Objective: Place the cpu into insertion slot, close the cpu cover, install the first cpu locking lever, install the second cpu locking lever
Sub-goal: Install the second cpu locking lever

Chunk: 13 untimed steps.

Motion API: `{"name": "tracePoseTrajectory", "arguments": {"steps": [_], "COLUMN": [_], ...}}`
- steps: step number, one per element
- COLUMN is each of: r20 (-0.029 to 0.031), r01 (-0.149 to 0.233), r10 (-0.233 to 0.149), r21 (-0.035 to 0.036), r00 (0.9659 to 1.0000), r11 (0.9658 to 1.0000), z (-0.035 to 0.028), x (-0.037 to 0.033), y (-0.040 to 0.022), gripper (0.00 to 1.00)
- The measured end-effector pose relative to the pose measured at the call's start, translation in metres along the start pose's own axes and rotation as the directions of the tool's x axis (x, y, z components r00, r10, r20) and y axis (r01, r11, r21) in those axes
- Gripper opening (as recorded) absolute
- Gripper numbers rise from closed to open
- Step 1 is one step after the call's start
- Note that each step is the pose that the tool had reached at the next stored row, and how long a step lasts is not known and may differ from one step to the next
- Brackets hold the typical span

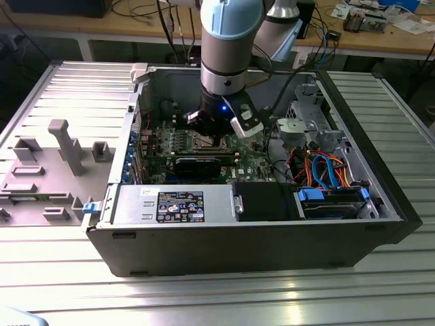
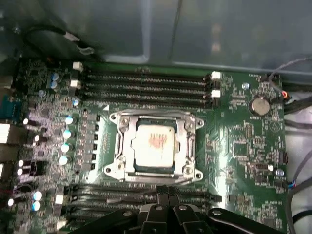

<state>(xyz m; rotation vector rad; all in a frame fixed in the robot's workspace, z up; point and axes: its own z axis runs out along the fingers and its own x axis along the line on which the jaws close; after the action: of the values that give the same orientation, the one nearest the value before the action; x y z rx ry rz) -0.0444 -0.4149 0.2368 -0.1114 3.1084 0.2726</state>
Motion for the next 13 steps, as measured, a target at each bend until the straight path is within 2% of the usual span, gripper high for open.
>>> {"name": "tracePoseTrajectory", "arguments": {"steps": [2,4,8,13], "r20": [0.0001,0.0001,0.0001,0.0001], "r01": [0.0,0.0,0.0,0.0], "r10": [0.0,0.0,0.0,0.0], "r21": [-0.001,-0.0011,-0.001,-0.0015], "r00": [1.0,1.0,1.0,1.0], "r11": [1.0,1.0,1.0,1.0], "z": [-0.0004,0.0004,0.004,0.0062], "x": [0.0017,0.0037,0.012,0.0136], "y": [-0.0034,-0.0037,-0.0038,-0.0034], "gripper": [0.11,0.11,0.11,0.11]}}
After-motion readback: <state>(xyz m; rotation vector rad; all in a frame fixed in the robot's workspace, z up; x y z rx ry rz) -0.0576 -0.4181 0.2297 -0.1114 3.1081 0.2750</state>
